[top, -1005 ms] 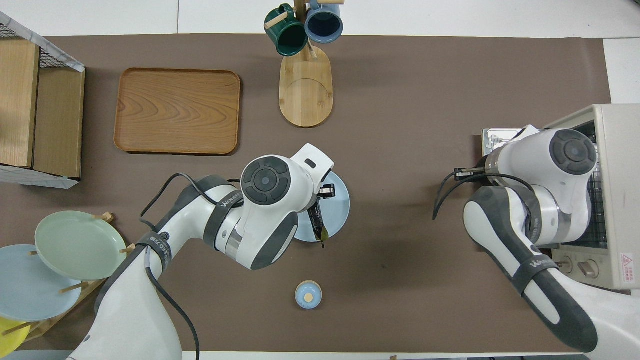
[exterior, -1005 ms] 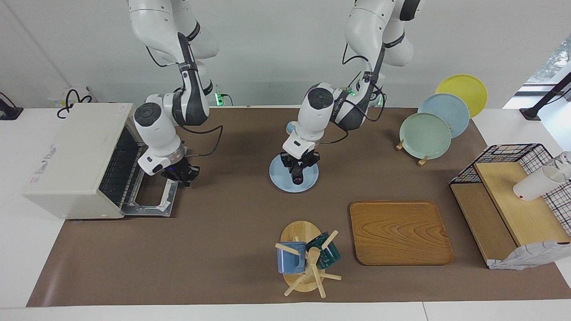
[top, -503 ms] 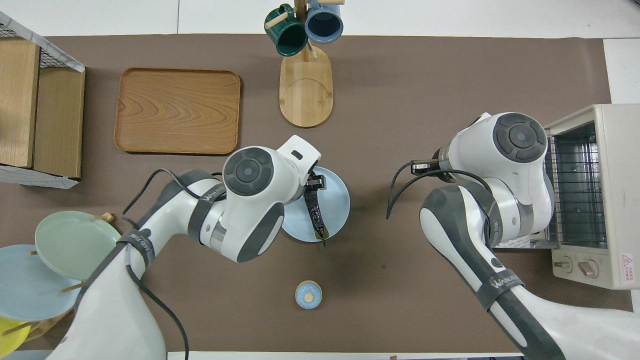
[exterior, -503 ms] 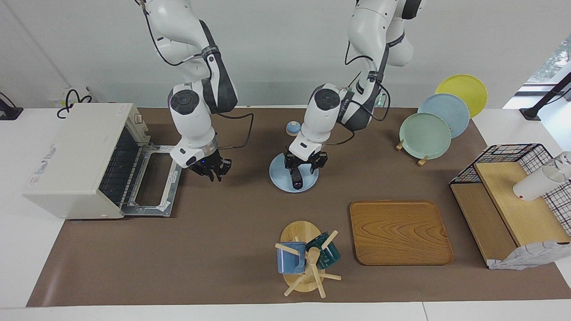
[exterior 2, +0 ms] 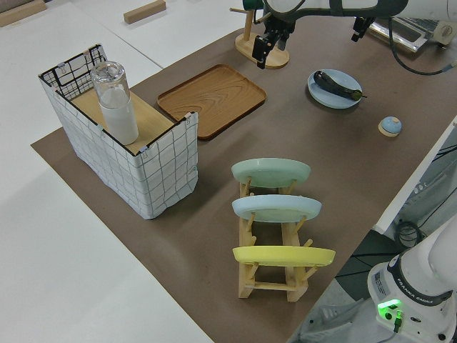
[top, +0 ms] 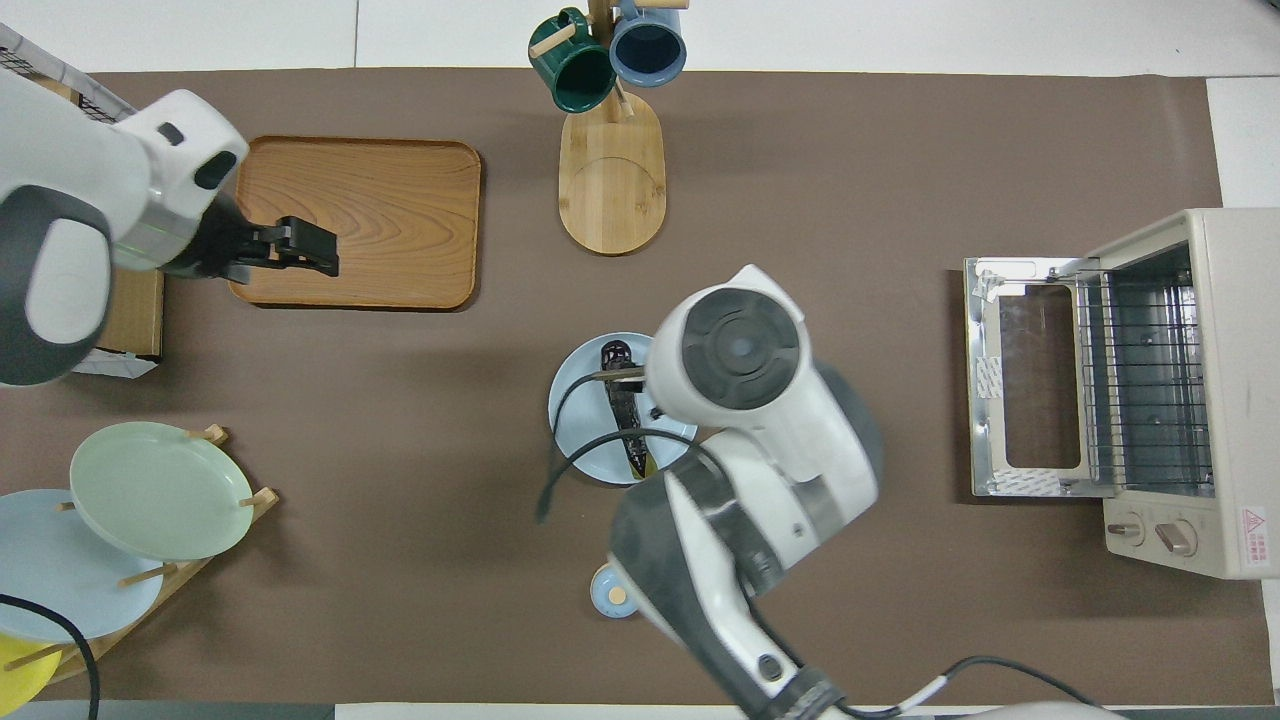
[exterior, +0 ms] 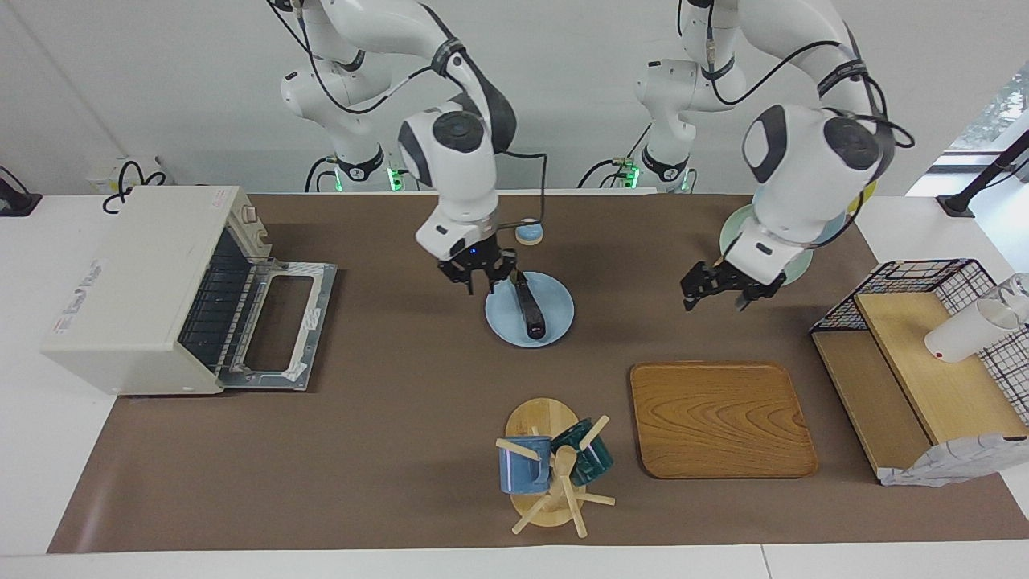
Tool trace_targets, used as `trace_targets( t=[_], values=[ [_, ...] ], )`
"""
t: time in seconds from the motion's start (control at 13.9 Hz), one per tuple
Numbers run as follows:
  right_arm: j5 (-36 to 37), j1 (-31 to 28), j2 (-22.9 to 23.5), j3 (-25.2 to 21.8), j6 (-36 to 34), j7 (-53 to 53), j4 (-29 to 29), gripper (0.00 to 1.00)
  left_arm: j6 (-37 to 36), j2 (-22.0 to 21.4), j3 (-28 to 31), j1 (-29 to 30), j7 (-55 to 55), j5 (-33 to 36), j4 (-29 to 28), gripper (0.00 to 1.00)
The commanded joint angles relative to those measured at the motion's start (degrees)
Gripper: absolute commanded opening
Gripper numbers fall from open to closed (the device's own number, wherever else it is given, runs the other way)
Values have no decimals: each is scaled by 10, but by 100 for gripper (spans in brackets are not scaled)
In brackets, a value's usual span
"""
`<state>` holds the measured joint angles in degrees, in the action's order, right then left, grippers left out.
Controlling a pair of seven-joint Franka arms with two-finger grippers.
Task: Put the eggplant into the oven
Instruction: 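Take the eggplant with the right gripper while the left gripper withdraws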
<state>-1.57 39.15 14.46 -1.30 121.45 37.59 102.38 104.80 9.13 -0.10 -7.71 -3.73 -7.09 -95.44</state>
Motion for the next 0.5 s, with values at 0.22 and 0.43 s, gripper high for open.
trace_targets(
  t=[0.22,0.43],
  values=[
    [61,87,134,-3,84,79,-80,68,-149,-74,-9,24,13,60,37,100],
    [71,95,121,-4,130,64,-23,61,-196,-128,-9,37,53,60,-11,100]
  ],
)
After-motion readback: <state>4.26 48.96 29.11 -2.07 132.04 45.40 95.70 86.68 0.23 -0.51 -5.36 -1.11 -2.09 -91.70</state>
